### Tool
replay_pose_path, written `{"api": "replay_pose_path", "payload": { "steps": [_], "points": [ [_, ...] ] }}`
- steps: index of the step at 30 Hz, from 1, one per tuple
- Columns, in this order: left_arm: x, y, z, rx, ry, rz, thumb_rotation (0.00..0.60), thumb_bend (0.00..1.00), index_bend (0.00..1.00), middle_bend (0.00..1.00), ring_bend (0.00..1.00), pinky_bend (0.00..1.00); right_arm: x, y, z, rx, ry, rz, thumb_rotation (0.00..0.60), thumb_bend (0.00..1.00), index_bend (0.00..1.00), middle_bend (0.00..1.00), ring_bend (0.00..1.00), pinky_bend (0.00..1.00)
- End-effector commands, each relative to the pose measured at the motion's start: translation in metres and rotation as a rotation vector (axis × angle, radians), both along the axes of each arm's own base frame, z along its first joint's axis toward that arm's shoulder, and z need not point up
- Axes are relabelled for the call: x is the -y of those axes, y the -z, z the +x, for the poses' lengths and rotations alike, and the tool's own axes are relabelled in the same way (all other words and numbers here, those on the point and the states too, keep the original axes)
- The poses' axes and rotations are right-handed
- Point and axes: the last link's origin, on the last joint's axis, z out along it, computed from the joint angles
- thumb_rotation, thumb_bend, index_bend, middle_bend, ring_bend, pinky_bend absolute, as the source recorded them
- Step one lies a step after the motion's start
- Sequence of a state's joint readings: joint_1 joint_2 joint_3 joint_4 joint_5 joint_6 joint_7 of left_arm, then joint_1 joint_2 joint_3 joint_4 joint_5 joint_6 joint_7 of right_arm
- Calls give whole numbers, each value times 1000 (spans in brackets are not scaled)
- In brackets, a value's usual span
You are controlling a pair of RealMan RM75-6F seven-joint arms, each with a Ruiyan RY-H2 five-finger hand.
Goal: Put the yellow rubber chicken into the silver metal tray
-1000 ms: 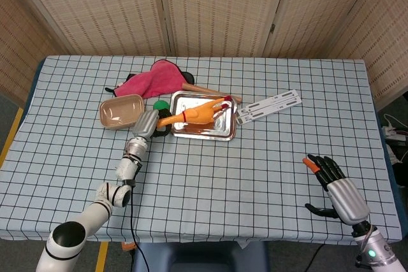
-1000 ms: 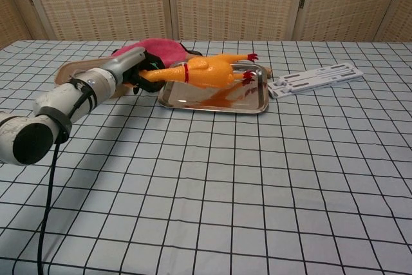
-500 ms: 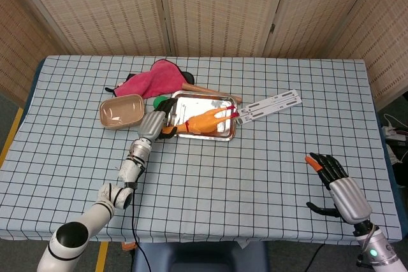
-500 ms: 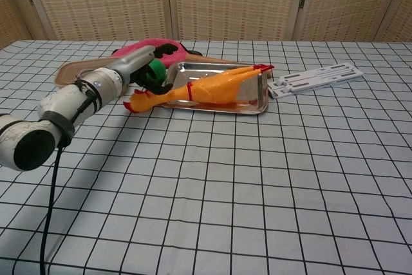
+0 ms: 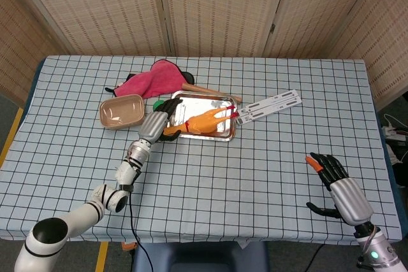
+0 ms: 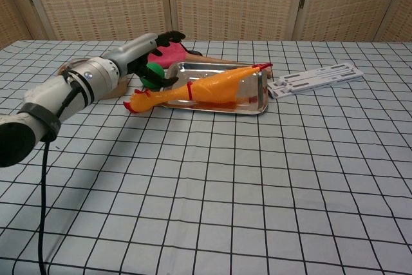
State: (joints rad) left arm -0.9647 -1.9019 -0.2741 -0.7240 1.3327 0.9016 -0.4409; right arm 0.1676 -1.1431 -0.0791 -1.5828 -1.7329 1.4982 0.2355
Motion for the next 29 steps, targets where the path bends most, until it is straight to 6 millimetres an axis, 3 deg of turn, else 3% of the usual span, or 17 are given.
{"api": "replay_pose_path", "payload": {
  "steps": [1,5,12,19,22,29],
  "points": [
    [12,-41,-6,41,27,39,600,351,0,0,0,98,-1,-2,2,-11,-7,-18,600,106,0,0,0,0],
    [53,-80,-33,7,43,56,600,352,0,0,0,95,-1,-5,2,-58,-8,-59,600,106,0,0,0,0],
    [158,-135,-114,-95,-55,136,600,347,0,0,0,90,-6,-7,-3,-200,44,-134,600,106,0,0,0,0],
    [236,-155,-184,-189,-204,263,600,345,0,0,0,87,-19,-11,-13,-257,100,-204,600,107,0,0,0,0],
    [250,-156,-193,-268,-220,229,600,350,0,0,0,84,-24,-12,-15,-277,101,-225,600,107,0,0,0,0],
    [254,-165,-183,-319,-145,297,600,354,0,0,0,73,-32,-14,-13,-267,91,-232,600,106,0,0,0,0]
  ]
}}
